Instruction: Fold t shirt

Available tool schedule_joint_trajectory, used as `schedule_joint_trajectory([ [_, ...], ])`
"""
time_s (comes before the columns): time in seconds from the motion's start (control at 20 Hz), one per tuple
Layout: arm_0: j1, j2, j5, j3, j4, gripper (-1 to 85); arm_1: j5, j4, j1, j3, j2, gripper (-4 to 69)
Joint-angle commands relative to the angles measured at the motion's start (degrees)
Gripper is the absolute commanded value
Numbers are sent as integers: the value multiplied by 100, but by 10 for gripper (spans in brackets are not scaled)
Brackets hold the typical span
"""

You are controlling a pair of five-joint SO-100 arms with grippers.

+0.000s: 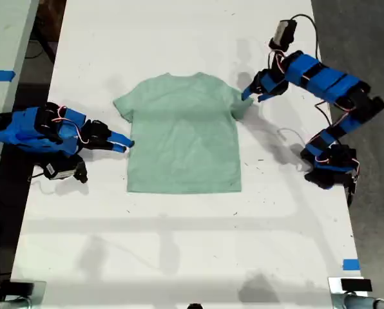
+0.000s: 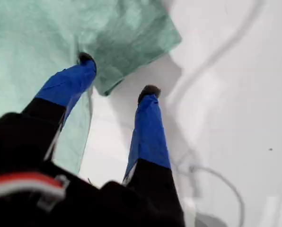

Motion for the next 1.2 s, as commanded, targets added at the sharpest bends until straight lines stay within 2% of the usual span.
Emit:
schedule_joint_trajectory([
  [0.0, -35, 44, 35, 0, 9, 147, -88, -70, 193, -1468, -1301, 199],
  [0.1, -35, 44, 35, 0, 9, 147, 62, 237, 202, -2171, -2057, 197],
  [0.4, -35, 44, 35, 0, 9, 147, 387, 387, 290, -2004, -2522, 192],
  [0.45, -44, 44, 35, 0, 9, 147, 352, 448, 316, -1995, -2487, 163],
  [0.5, -44, 44, 35, 0, 9, 147, 299, 501, 316, -2004, -2461, 10],
  [0.7, -44, 44, 35, 0, 9, 147, 141, 642, 97, -2065, -2153, 10],
  [0.85, -44, 44, 35, 0, 9, 147, 53, 729, -545, -2329, -1389, 10],
  [1.0, -44, 44, 35, 0, 9, 147, 88, 826, -1556, -3111, -870, 11],
  [1.15, -44, 44, 35, 0, 9, 147, 149, 334, -2593, -3551, -958, 11],
])
